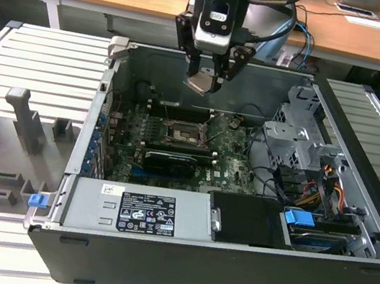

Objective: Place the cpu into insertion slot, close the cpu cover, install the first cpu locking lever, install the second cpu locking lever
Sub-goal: 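Place the cpu into insertion slot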

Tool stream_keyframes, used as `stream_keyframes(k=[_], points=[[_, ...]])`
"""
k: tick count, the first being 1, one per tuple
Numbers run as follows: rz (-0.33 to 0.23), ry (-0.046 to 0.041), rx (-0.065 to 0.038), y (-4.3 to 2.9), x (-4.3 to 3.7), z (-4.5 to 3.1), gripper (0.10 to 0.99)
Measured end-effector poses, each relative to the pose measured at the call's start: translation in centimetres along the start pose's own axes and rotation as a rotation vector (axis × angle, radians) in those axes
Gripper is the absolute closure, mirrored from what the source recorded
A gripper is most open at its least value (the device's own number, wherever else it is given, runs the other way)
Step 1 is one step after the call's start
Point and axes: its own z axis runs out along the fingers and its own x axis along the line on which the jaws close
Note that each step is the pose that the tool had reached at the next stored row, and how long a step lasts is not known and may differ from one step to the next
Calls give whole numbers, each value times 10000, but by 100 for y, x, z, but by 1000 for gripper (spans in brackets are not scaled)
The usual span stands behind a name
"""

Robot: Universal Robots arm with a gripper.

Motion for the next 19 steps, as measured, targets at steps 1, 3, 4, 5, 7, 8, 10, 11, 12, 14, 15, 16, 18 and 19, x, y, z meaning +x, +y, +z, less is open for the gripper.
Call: stream_keyframes(k=[1,3,4,5,7,8,10,11,12,14,15,16,18,19], points=[[79,-7,-2,0,0,3,545],[226,-20,-4,-1,0,8,545],[316,-28,-6,-1,0,12,545],[388,-34,-8,-1,0,15,545],[618,-55,-12,-2,0,25,545],[718,-63,-13,-3,0,30,545],[840,-74,-15,-3,-1,34,545],[919,-82,-18,-3,-1,38,545],[987,-89,-17,-4,-1,42,545],[1230,-120,-11,-5,-1,52,545],[1391,-136,-13,-5,-1,59,545],[1516,-147,-14,-6,-1,63,545],[1899,-180,-22,-7,-1,79,545],[2044,-193,-24,-8,-2,86,545]])
